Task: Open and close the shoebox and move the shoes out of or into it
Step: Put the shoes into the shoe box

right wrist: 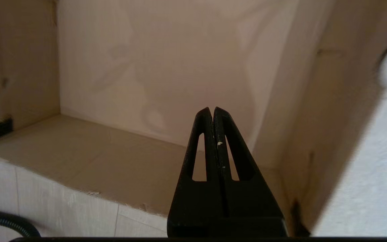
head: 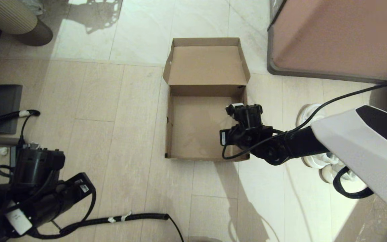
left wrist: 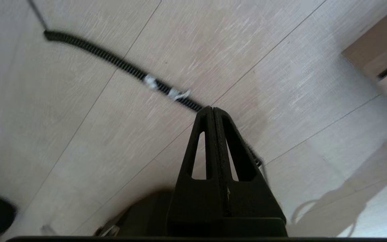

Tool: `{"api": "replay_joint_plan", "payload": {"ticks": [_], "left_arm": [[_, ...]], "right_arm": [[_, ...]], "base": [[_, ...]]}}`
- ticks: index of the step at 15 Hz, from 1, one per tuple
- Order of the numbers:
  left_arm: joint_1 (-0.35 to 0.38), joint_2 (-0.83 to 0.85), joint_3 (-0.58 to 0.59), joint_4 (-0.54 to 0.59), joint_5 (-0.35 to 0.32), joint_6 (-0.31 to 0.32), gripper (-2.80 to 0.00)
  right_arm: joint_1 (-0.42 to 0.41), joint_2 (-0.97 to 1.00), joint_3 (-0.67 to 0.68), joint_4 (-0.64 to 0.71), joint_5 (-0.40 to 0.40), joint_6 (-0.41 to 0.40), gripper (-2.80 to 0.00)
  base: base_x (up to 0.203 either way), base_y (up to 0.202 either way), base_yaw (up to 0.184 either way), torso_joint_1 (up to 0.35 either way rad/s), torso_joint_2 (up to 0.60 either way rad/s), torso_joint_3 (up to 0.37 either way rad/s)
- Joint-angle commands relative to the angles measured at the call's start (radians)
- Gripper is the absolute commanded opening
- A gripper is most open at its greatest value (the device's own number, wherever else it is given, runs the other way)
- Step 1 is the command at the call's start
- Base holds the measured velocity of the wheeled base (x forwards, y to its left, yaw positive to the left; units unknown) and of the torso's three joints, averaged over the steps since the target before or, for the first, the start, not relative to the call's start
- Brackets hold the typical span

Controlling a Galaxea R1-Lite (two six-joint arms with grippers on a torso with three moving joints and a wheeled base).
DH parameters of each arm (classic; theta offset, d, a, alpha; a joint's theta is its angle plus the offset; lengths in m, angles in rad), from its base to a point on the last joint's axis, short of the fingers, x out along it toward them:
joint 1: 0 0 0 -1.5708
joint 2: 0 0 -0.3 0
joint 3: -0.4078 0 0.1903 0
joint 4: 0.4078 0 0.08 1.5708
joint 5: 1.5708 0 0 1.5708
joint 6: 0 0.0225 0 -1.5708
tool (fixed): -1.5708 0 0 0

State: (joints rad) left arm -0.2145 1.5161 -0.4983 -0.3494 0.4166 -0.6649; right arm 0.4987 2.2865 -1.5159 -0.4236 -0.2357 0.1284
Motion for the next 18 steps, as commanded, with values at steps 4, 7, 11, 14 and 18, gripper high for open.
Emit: {"api": "replay_joint_plan", "payload": {"ticks": [4,7,11,14,18], "left_arm": [[-0.003,0.013,0.030,-0.031,0.002,-0.002,-2.80],[-0.003,0.015,0.032,-0.033,0.005,-0.004,-2.80],[-0.003,0.013,0.035,-0.031,0.005,-0.004,-2.80],[-0.003,0.001,0.057,-0.033,0.006,-0.004,-2.80],[-0.002,-0.016,0.084,-0.037,0.008,-0.005,-2.80]], "right_arm": [[-0.009,0.142,-0.071,-0.003,-0.002,0.028,-2.80],[-0.005,0.175,-0.065,-0.001,-0.005,0.025,-2.80],[0.005,0.164,0.036,0.000,-0.002,0.024,-2.80],[0.027,0.137,0.149,-0.004,0.000,0.032,-2.80],[0.070,0.061,0.328,-0.006,0.004,0.033,-2.80]], "base": [[0.000,0.000,0.000,0.000,0.00,0.000],[0.000,0.000,0.000,0.000,0.00,0.000],[0.000,0.000,0.000,0.000,0.00,0.000],[0.000,0.000,0.000,0.000,0.00,0.000],[0.000,0.000,0.000,0.000,0.00,0.000]]}}
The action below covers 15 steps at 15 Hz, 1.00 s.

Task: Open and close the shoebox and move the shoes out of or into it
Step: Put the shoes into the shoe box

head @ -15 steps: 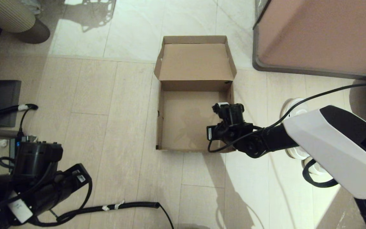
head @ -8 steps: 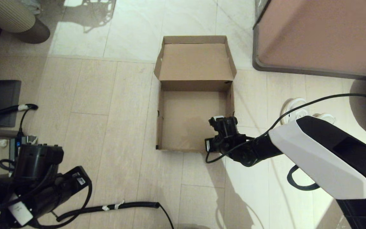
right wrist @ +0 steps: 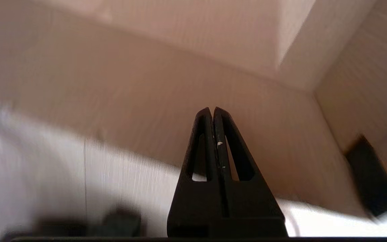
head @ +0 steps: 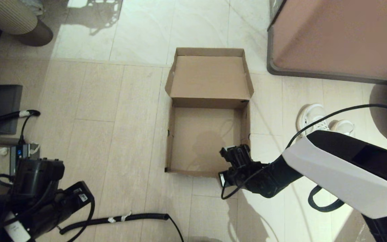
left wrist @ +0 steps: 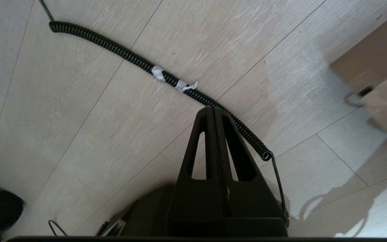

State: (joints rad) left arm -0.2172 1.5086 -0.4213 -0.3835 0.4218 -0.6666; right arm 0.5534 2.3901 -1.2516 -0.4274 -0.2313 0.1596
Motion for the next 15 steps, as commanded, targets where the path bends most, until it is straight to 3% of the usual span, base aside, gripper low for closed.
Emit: {"api": "replay_joint_plan", "payload": {"ticks": [1,5,7,11,15], "left_arm": [[0.001,-0.016,0.015,-0.006,0.003,-0.004,-2.80],[0.001,-0.032,0.029,-0.006,0.003,-0.004,-2.80],[0.001,-0.044,0.029,-0.006,0.005,-0.004,-2.80],[0.001,-0.068,0.040,-0.006,0.011,-0.001,-2.80],[0.006,-0.099,0.068,-0.006,0.012,0.001,-2.80]], "right_arm": [[0.025,-0.071,0.116,-0.002,0.001,0.001,-2.80],[0.057,-0.152,0.284,-0.011,0.031,-0.005,-2.80],[0.060,-0.148,0.277,-0.123,0.027,-0.008,-2.80],[0.064,-0.103,0.105,-0.150,0.022,-0.028,-2.80],[0.095,0.002,-0.082,-0.064,0.008,-0.041,-2.80]], "base": [[0.000,0.000,0.000,0.000,0.00,0.000],[0.000,0.000,0.000,0.000,0.00,0.000],[0.000,0.000,0.000,0.000,0.00,0.000],[0.000,0.000,0.000,0.000,0.00,0.000],[0.000,0.000,0.000,0.000,0.00,0.000]]}}
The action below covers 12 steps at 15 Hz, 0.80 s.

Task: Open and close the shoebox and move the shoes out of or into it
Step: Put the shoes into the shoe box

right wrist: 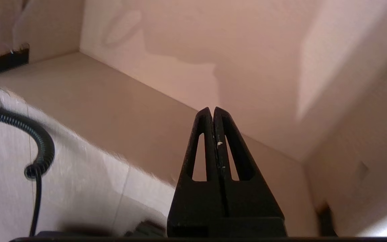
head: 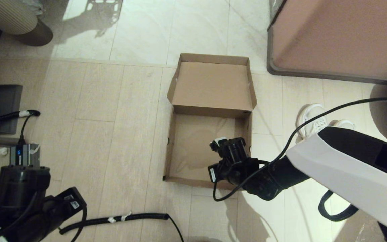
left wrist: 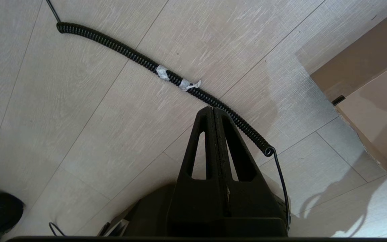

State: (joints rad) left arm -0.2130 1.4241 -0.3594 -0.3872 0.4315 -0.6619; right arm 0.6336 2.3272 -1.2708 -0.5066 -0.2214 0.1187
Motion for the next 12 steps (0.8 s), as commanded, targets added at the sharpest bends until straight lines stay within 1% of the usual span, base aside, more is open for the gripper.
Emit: {"api": "replay_joint_plan", "payload": {"ticks": [1,3,7,12], "left_arm": [[0.001,-0.016,0.007,-0.002,0.003,-0.004,-2.80],[0.001,-0.014,0.005,-0.002,0.003,-0.004,-2.80],[0.001,-0.014,0.009,-0.002,0.001,-0.004,-2.80],[0.000,-0.005,0.019,-0.002,-0.004,-0.005,-2.80]], "right_arm": [[0.028,0.085,-0.091,0.034,-0.002,-0.011,-2.80],[0.046,0.130,-0.126,0.069,0.002,-0.055,-2.80],[0.075,0.192,-0.157,0.071,0.002,-0.060,-2.80],[0.093,0.204,-0.123,0.071,0.001,-0.057,-2.80]], "base": [[0.000,0.000,0.000,0.000,0.00,0.000],[0.000,0.000,0.000,0.000,0.00,0.000],[0.000,0.000,0.000,0.000,0.00,0.000],[0.000,0.000,0.000,0.000,0.00,0.000]]}}
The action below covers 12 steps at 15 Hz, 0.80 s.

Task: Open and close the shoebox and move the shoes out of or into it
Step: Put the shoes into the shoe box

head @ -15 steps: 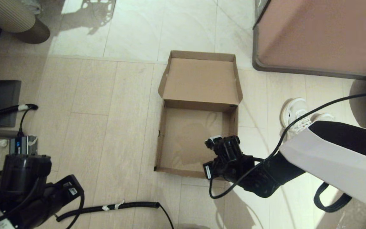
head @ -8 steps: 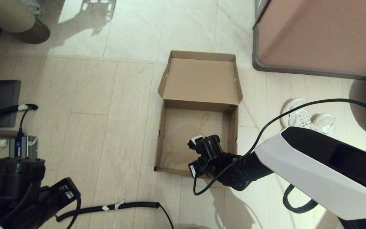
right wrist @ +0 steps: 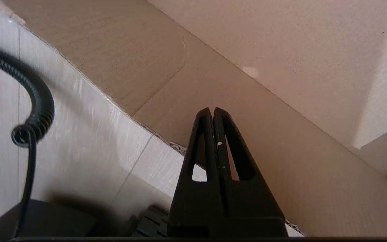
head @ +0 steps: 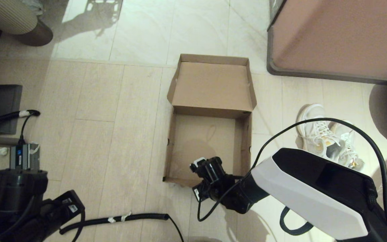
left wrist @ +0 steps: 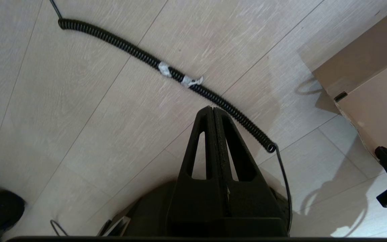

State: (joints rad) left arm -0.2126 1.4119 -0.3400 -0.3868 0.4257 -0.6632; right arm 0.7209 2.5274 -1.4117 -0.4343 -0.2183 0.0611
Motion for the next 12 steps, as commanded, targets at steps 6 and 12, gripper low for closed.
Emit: {"api": "replay_joint_plan", "payload": {"ticks": [6,12], "left_arm": [[-0.001,0.023,-0.008,-0.003,-0.002,-0.006,-2.80],[-0.002,0.037,-0.011,-0.026,-0.012,-0.004,-2.80]], "right_arm": [[0.012,-0.071,0.068,-0.009,-0.002,0.013,-2.80],[-0.006,-0.386,0.075,0.037,-0.026,0.044,-2.80]], "base": [[0.000,0.000,0.000,0.000,0.00,0.000],[0.000,0.000,0.000,0.000,0.00,0.000]]}}
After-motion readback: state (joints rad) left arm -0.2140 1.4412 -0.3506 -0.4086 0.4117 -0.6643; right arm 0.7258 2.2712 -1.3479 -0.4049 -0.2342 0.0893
